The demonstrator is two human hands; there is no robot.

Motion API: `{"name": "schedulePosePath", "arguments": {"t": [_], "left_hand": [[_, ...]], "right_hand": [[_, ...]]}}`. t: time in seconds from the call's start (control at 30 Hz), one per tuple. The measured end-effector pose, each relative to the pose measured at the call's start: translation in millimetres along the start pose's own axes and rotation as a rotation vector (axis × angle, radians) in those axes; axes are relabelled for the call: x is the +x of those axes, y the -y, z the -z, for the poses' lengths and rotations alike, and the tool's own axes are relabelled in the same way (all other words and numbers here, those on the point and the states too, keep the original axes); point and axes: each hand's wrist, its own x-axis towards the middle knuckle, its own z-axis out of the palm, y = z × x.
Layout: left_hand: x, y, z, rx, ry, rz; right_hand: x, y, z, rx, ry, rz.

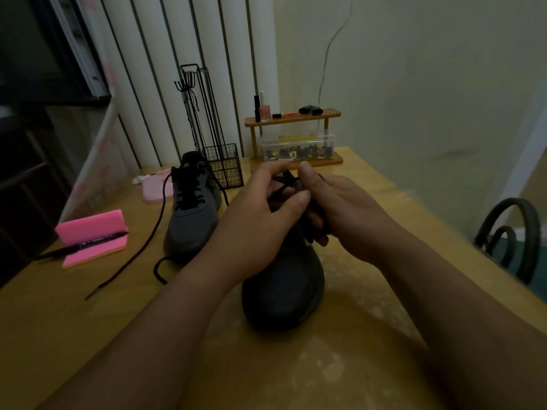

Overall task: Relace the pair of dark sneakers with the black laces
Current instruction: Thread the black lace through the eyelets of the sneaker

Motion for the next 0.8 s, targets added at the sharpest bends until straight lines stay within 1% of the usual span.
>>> {"name": "schedulePosePath", "arguments": {"t": [0.07,0.13,0.27,0.3,0.37,0.4,0.47,0.5,0.57,0.6,0.67,0.73,0.8], "left_hand": [[0,-3,4,-0.002,-0.001,-0.035],[-2,1,12,-0.034,-0.053,-0.016],[-9,24,35,-0.188,-0.239,0.187],[-11,30,40,-0.163,-0.274,0.227],[-14,39,44,0.024,-0.267,0.276],[-16,42,43,0.152,-0.246,0.257],[-17,36,39,0.381,-0.263,0.136],[-16,27,35,0.425,-0.277,0.044],[-11,9,23,0.375,-0.222,-0.086],[-8,1,15,0.337,-0.157,-0.103],[-4,-7,2,0.331,-0.049,-0.093],[-2,3,-4,0.342,-0.031,-0.107],[-2,15,-3,0.318,-0.067,-0.1]], "right_hand": [[-1,2,2,0.032,0.014,0.021],[-1,3,7,0.049,0.005,0.007],[0,-2,19,-0.003,-0.062,-0.055],[0,-3,21,0.01,-0.075,-0.069],[-1,-4,21,0.013,-0.085,-0.077],[-1,-5,20,-0.034,-0.084,-0.068],[-3,-3,13,-0.209,-0.057,-0.024],[-4,-2,9,-0.29,-0.029,0.003],[-5,1,1,-0.357,0.041,0.039],[-5,2,-2,-0.334,0.07,0.043],[-6,6,-2,-0.193,0.085,0.012],[-5,7,2,-0.085,0.047,-0.018],[-3,6,9,-0.073,-0.03,-0.022]]}}
